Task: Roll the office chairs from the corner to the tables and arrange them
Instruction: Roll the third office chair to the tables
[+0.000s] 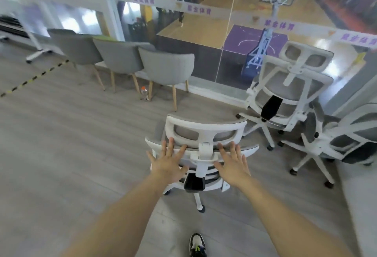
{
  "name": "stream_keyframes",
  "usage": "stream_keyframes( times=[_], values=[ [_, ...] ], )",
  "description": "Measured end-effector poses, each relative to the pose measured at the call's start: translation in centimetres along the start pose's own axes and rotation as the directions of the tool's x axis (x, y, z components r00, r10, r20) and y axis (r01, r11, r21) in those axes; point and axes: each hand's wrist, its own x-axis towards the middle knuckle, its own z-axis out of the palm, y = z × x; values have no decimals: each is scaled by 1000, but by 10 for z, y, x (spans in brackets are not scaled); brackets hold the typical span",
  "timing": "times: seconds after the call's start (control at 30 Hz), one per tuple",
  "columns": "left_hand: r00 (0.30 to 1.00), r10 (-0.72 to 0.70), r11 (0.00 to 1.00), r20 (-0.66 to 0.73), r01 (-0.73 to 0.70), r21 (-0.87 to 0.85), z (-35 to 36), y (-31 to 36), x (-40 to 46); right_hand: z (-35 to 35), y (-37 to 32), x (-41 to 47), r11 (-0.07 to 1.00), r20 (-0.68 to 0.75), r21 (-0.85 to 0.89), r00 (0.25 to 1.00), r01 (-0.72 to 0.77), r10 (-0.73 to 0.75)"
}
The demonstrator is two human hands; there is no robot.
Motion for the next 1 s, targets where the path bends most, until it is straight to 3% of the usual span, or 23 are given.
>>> stream_keyframes(
  times=[0.27, 0.47, 0.63, 0.83, 1.0],
  values=[
    [962, -270, 945, -47, 255, -207, 11, -76, -24, 6, -88, 60, 961, 55, -52, 962, 271, -268],
    [882, -459, 853, -108, 404, -330, 12, -126, -30, 0, -157, 115, 881, 151, -46, 875, 471, -460],
    [698, -711, 620, -86, 565, -544, 0, -175, -34, 3, -201, 155, 838, 26, -19, 838, 545, -544],
    [568, -818, 358, 96, 633, -687, -20, -256, -20, 11, -286, 221, 821, -13, 66, 823, 568, -568],
    [483, -867, 271, 123, 664, -697, -26, -322, -15, 31, -386, 275, 799, -54, 0, 797, 602, -601]
  ],
)
